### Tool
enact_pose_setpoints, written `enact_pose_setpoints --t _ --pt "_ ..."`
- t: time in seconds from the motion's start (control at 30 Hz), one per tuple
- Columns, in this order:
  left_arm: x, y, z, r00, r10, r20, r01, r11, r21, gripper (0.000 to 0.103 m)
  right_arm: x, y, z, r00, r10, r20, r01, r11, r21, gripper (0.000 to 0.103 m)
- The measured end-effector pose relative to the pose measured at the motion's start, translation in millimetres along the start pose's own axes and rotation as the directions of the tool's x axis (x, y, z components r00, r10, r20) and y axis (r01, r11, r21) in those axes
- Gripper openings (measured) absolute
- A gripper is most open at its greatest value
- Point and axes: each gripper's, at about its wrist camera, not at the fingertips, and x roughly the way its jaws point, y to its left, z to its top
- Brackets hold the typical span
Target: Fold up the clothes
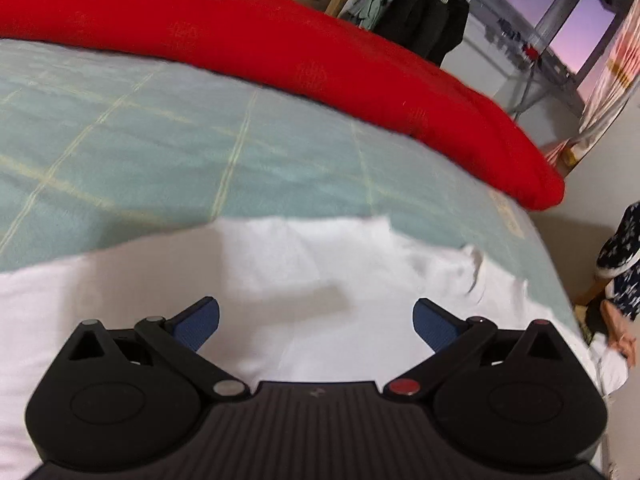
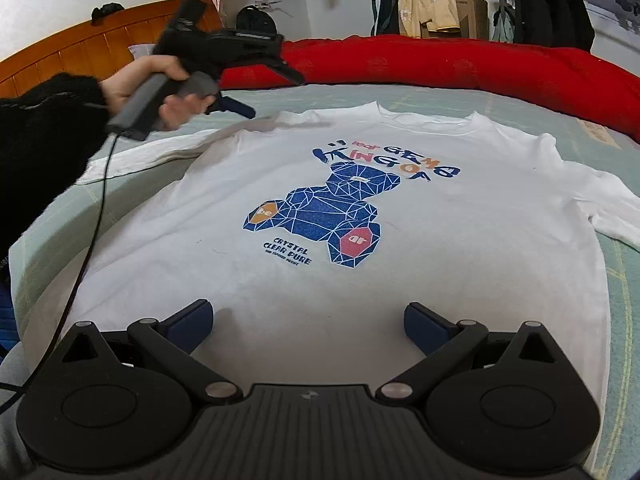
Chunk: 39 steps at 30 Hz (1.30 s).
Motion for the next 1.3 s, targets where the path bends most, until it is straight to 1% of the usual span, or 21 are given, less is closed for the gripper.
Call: enact_pose_setpoints --t 0.1,0.17,0.2,0.27,0.33,0.4,0.47,0.5,0.53,0.6,0.63,0.7,0.8,0.83,0.9,1.07,1.13,1.23,1.3 --pt "6.6 22.5 -8.6 0.996 0.085 -0.041 -0.087 0.994 -0.068 0.102 -0.5 -0.5 0.5 1.0 -0.003 -0.003 0.003 1.0 0.005 0.103" --pt "1.5 33.0 -10.2 0.994 0.113 -0.011 -0.113 0.991 -0.07 0.102 -1.4 -2.8 0.8 1.0 0.0 -0.003 0.0 1.0 0.016 0.103" --pt "-3.5 34.5 -8.3 0.988 0.154 -0.005 -0.154 0.985 -0.085 0.102 -1.8 -4.2 1.1 1.0 0.001 -0.002 -0.001 1.0 0.023 0.103" --pt "-13.1 32.8 -3.3 0.977 0.212 -0.002 -0.211 0.97 -0.121 0.102 -2.5 -6.0 1.4 1.0 0.0 0.0 0.0 0.999 0.033 0.103" --pt "-22.7 21.2 -2.5 0.993 0.119 0.009 -0.117 0.986 -0.121 0.102 -3.1 -6.8 1.6 1.0 -0.004 0.001 0.004 0.999 0.039 0.103" --pt "-32.3 9.6 -1.6 0.999 0.025 0.02 -0.023 0.993 -0.12 0.102 -3.1 -6.2 1.6 1.0 -0.009 0.0 0.009 0.999 0.037 0.103" --pt "-33.7 -6.7 -4.8 0.998 -0.06 0.013 0.061 0.994 -0.095 0.102 -2.8 -4.9 1.5 1.0 -0.015 -0.002 0.015 0.999 0.029 0.103" --pt "-30.4 -15.9 -7.5 0.995 -0.1 -0.007 0.099 0.992 -0.072 0.102 -2.5 -4.3 1.5 1.0 -0.019 -0.004 0.019 1.0 0.025 0.103" --pt "-26.9 -22.6 -11.4 0.993 -0.114 -0.028 0.112 0.992 -0.057 0.102 -2.2 -3.9 1.4 1.0 -0.021 -0.005 0.021 1.0 0.022 0.103" --pt "-15.4 -32.4 -20.2 0.991 -0.109 -0.075 0.108 0.994 -0.01 0.102 -2.3 -4.1 1.5 1.0 -0.021 -0.007 0.021 1.0 0.021 0.103" --pt "-10.0 -34.5 -24.0 0.993 -0.078 -0.089 0.08 0.997 0.016 0.102 -2.3 -4.6 1.7 1.0 -0.02 -0.007 0.02 1.0 0.023 0.103" --pt "-5.1 -29.5 -35.9 0.994 0.007 -0.108 0.0 0.998 0.062 0.102 -2.9 -5.7 1.7 1.0 -0.018 -0.005 0.018 0.999 0.028 0.103" --pt "-18.5 -16.8 -46.0 0.996 -0.045 -0.082 0.051 0.996 0.067 0.102 -4.2 -7.4 1.4 1.0 -0.016 -0.003 0.016 0.999 0.033 0.103" --pt "-24.6 -13.8 -51.1 0.996 -0.041 -0.082 0.047 0.996 0.072 0.102 -4.6 -8.0 1.5 1.0 -0.018 -0.002 0.018 0.999 0.036 0.103" --pt "-27.7 -13.7 -55.5 0.996 0.008 -0.091 0.001 0.996 0.094 0.102 -5.1 -9.2 1.6 1.0 -0.021 -0.002 0.021 0.999 0.041 0.103" --pt "-46.7 -2.8 -63.0 0.997 0.028 -0.065 -0.027 0.999 0.017 0.102 -5.3 -8.9 1.9 1.0 -0.028 -0.001 0.028 0.998 0.047 0.103" --pt "-55.6 -2.4 -58.9 0.999 -0.029 -0.024 0.028 0.999 -0.032 0.102 -4.9 -8.2 1.8 0.999 -0.032 -0.001 0.032 0.998 0.047 0.103" --pt "-59.5 -12.3 -55.0 0.996 -0.084 0.014 0.085 0.996 -0.033 0.102 -3.2 -6.9 2.2 0.999 -0.038 -0.001 0.038 0.998 0.04 0.103" --pt "-52.5 -21.2 -57.4 0.994 -0.11 -0.015 0.11 0.994 -0.015 0.102 -2.5 -6.8 2.3 0.999 -0.039 -0.002 0.039 0.999 0.038 0.103"
